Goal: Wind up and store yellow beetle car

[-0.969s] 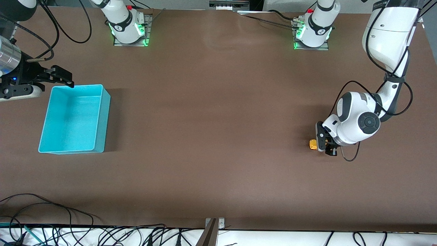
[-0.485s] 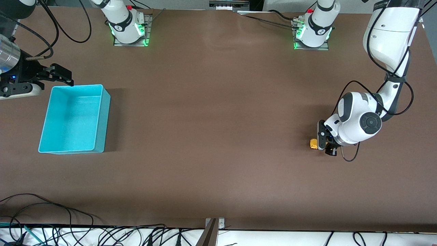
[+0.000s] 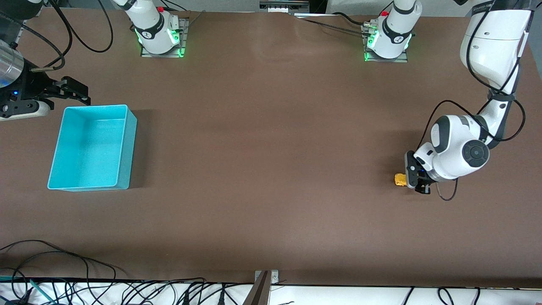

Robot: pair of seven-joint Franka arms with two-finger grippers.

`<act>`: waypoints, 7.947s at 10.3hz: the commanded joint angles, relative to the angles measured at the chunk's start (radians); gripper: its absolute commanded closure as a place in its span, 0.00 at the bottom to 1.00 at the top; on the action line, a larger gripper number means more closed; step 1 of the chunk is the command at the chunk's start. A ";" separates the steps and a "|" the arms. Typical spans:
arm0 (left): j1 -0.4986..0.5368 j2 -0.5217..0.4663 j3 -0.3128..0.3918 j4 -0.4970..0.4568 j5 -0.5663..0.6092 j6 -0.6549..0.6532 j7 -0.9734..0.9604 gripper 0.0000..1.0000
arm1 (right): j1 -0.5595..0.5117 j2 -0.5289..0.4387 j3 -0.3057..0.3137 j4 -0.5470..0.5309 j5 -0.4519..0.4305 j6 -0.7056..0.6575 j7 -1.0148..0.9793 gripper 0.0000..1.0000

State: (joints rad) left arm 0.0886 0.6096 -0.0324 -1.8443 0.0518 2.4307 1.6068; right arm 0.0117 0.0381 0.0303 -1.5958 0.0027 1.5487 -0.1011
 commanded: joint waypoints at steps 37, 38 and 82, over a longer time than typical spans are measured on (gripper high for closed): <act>0.016 -0.112 -0.098 0.333 -0.006 -0.578 -0.307 0.00 | -0.004 0.014 -0.032 -0.007 0.006 0.007 -0.051 0.00; 0.002 -0.141 -0.098 0.335 -0.016 -0.617 -0.371 0.00 | -0.003 0.023 -0.032 0.000 0.005 0.007 -0.051 0.00; -0.069 -0.599 -0.030 0.313 -0.066 -0.929 -1.412 0.00 | -0.352 0.111 0.128 -0.369 -0.004 0.381 -1.831 1.00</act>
State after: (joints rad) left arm 0.0198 -0.0024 -0.0561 -1.5651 -0.0312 1.5270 0.2061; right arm -0.2965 0.1508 0.1421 -1.9518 0.0035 1.9321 -1.8441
